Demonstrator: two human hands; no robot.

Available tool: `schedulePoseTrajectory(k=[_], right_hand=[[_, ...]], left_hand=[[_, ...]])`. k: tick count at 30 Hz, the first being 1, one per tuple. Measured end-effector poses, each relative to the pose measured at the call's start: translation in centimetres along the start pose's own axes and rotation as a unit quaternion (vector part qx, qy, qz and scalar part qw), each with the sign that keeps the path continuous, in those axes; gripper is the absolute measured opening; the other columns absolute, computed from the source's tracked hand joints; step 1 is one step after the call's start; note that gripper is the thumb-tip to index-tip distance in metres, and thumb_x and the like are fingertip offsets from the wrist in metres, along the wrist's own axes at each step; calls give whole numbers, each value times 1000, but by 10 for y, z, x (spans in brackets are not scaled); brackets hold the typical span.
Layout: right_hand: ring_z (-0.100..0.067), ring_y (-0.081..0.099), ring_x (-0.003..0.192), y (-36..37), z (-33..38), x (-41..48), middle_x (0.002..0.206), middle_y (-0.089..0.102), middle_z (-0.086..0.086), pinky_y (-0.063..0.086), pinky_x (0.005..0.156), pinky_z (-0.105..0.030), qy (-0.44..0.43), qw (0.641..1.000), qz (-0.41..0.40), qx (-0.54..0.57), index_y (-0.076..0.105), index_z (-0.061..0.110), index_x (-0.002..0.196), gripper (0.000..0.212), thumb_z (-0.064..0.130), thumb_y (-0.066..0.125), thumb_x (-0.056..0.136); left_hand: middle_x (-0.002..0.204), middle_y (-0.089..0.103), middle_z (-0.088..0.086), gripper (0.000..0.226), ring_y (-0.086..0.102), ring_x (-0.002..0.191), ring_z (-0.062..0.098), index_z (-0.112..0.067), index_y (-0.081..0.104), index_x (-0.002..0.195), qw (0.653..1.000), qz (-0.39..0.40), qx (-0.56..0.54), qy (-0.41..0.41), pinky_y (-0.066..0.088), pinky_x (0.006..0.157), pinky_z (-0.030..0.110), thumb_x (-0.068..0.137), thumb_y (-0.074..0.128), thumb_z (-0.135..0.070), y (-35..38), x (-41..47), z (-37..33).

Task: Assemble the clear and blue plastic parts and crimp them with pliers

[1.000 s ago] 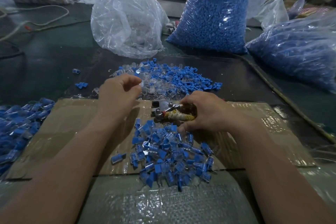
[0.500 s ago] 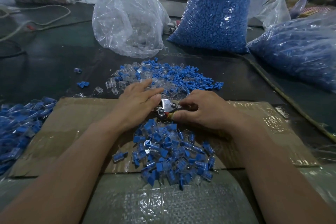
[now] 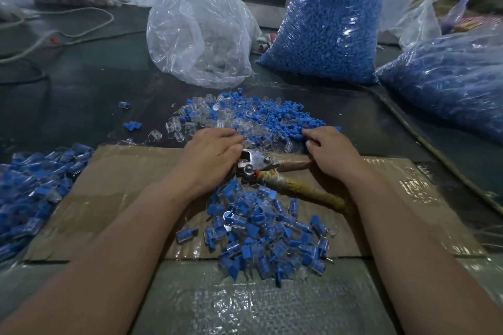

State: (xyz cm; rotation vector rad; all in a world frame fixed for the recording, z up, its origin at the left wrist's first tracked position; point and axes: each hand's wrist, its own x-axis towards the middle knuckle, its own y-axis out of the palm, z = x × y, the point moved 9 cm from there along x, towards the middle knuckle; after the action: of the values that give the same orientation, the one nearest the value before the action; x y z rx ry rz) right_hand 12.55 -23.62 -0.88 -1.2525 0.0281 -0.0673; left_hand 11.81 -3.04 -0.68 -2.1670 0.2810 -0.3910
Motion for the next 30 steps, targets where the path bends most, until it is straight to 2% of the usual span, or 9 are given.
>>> schedulePoseTrajectory(k=[3,6,9,13,19,21,24,26,30], right_hand=[[-23,43,121,-1,-2,1,133,47,-7,35,97,-34,7,1000,-7,4,55,22,127,34,25,47,95],[-18,53,99,-11,-1,-2,115,59,-6,40,81,-29,6,999,-51,19,68,20,110,24,27,59,89],[-4,48,75,-14,3,-4,101,65,1,37,73,-25,-6,997,-69,26,71,17,104,20,23,62,87],[-8,48,81,-17,2,-4,103,67,-1,39,73,-26,2,996,-84,31,70,16,102,18,22,60,89],[-8,48,80,-17,1,-5,102,66,0,38,71,-26,7,996,-88,35,68,16,102,17,22,58,90],[-9,48,80,-17,1,-5,102,66,0,38,71,-26,8,996,-85,35,68,16,102,17,22,57,90],[-9,48,81,-18,0,-5,102,66,-1,38,71,-27,9,996,-84,35,68,16,102,17,23,57,90],[-9,48,82,-19,0,-6,103,66,-1,39,72,-27,9,996,-86,36,68,16,101,17,23,57,90],[-10,49,83,-21,2,-9,103,66,-2,38,72,-27,8,996,-87,36,68,15,100,17,22,57,90]], left_hand=[[135,50,-3,34,39,127,16,-18,57,125,1000,-18,-20,-6,30,107,46,98,40,-27,-4,1,-1],[130,54,-3,31,44,121,15,-16,61,120,999,-38,-29,-16,34,104,46,97,42,-24,-9,-1,-2],[126,57,-2,31,47,116,14,-13,63,117,998,-52,-34,-13,36,103,43,98,41,-22,-14,-2,-3],[122,60,-1,29,46,100,4,-10,66,112,997,-67,-28,-8,35,93,25,97,42,-17,-17,-2,-4],[107,59,0,16,44,95,5,-16,64,97,993,-106,-31,-31,31,82,20,92,50,-11,-24,-4,2],[117,54,0,23,42,102,4,-20,57,108,991,-118,-48,-31,30,88,19,91,51,-7,-26,-6,2],[141,40,-3,43,33,126,7,-22,43,136,998,-43,-27,-24,23,103,25,94,47,-10,-13,-3,2],[145,36,-5,38,30,133,11,-21,48,134,1000,-1,6,-22,18,103,22,96,44,-15,-5,0,3],[140,46,-5,30,38,129,12,-16,61,121,999,-30,15,-29,21,106,24,93,52,-12,-14,-1,4]])
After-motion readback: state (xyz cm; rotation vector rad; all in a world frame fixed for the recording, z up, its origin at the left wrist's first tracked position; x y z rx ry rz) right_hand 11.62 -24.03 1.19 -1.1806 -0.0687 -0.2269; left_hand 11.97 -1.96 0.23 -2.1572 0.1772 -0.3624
